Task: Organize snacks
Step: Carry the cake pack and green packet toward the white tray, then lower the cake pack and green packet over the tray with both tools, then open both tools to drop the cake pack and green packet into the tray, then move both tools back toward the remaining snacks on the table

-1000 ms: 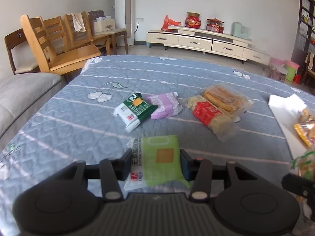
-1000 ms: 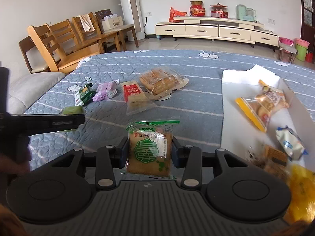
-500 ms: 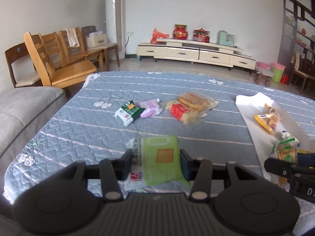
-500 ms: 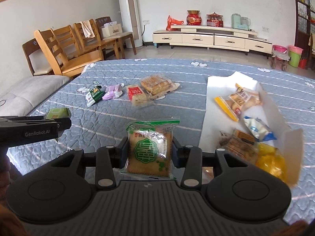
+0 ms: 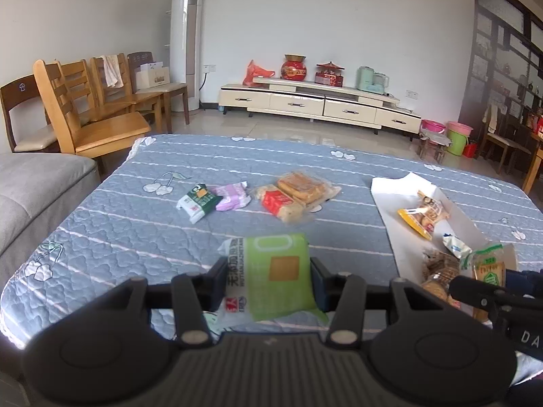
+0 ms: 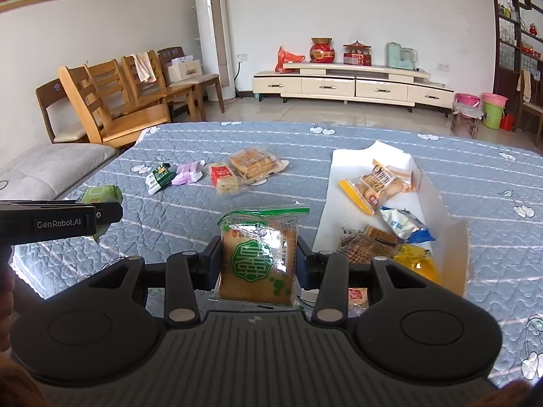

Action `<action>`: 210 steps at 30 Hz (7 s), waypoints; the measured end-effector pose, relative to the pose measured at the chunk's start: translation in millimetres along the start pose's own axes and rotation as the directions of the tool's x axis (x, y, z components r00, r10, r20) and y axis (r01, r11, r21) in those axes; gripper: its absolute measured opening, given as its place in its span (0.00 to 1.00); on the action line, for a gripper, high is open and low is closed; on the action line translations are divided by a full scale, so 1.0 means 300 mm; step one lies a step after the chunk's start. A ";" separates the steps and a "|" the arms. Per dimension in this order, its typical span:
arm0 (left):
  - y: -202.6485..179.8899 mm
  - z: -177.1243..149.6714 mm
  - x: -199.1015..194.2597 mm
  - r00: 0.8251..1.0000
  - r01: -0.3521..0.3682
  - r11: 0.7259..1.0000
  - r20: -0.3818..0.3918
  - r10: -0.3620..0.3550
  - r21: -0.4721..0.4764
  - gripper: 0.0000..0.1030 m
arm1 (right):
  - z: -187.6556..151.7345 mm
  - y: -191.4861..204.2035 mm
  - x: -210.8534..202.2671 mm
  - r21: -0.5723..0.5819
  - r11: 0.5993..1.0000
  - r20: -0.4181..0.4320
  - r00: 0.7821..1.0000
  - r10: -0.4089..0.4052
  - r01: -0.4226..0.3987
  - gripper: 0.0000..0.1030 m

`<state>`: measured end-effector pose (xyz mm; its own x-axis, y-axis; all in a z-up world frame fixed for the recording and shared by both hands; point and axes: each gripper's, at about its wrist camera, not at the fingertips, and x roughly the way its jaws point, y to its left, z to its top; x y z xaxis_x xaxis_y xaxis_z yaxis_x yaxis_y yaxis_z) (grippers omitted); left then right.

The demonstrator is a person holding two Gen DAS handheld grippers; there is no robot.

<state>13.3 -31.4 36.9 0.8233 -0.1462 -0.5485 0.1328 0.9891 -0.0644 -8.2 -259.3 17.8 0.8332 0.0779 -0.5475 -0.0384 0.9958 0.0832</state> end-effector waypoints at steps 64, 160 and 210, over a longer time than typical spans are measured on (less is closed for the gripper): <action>-0.320 0.047 -0.024 0.985 0.159 0.972 0.033 -0.167 0.175 0.47 | -0.009 -0.073 -0.123 0.066 0.990 0.092 0.987 -0.128 0.122 0.51; -0.634 0.359 0.655 0.983 0.181 0.961 -0.074 -0.169 0.208 0.47 | 0.268 -0.256 0.336 0.122 0.981 -0.038 0.988 -0.147 0.150 0.51; -0.148 0.309 0.357 1.000 0.012 0.996 -0.014 -0.011 0.083 0.87 | 0.126 0.366 -0.050 0.003 0.993 0.022 0.993 -0.118 0.118 1.00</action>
<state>146.7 -92.9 58.5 0.8140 -0.1569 -0.5593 0.1881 0.9821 -0.0017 -4.0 -152.8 66.5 0.8440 -0.0410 -0.5348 0.0617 0.9979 0.0209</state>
